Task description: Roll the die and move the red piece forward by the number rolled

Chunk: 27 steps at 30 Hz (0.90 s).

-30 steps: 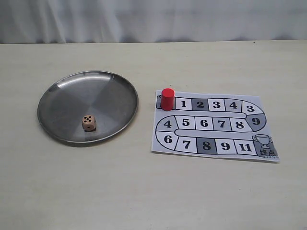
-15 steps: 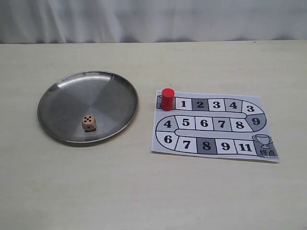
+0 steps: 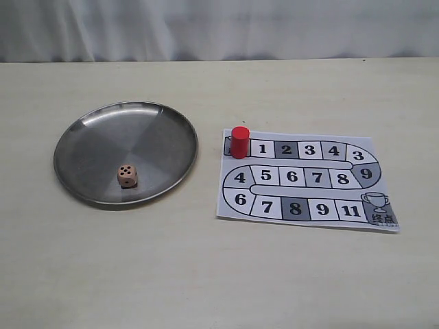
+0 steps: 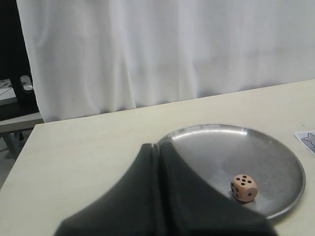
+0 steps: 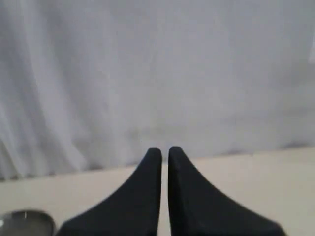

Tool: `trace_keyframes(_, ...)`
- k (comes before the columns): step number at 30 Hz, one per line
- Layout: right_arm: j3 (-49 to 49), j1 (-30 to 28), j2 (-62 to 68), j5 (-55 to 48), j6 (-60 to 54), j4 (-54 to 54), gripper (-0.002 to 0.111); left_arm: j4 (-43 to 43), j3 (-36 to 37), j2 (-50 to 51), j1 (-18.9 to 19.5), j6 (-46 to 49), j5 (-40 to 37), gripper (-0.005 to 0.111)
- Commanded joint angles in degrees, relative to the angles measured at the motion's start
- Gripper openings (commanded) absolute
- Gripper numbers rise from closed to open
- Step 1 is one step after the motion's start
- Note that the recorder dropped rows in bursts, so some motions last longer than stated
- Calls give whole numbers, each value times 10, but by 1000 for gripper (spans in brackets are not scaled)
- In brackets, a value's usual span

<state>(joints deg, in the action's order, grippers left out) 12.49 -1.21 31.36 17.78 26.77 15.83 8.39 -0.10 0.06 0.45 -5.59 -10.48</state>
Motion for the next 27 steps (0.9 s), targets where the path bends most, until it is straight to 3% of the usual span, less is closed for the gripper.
trace_keyframes(1,34,1,165,-17,74,79,5,-1,1,-1,-5,-1,5,0)
trace_keyframes(4,74,25,281,-16,208,232,5,-1,1,-1,-5,-1,5,0)
trace_keyframes(6,110,69,349,-16,298,344,5,-1,1,-1,-5,-1,5,0)
trace_keyframes(10,190,168,457,-27,404,464,5,-1,1,-1,-5,-1,5,0)
trace_keyframes(12,238,225,508,-35,428,491,5,-1,1,-1,-5,-1,5,0)
trace_keyframes(16,404,398,641,-102,440,530,5,-1,1,-1,-5,-1,5,0)
trace_keyframes(18,493,464,707,-219,443,530,7,-1,1,-1,-5,-1,5,0)
trace_keyframes(20,577,514,778,-339,417,510,21,-1,1,-1,-5,-1,5,0)
trace_keyframes(22,682,546,851,-436,290,400,43,-1,1,-1,-5,-1,5,0)
trace_keyframes(24,767,543,902,-515,145,278,51,-1,1,-1,-5,-1,5,0)
trace_keyframes(27,875,513,951,-580,-6,98,49,-1,1,-1,-5,-1,5,0)
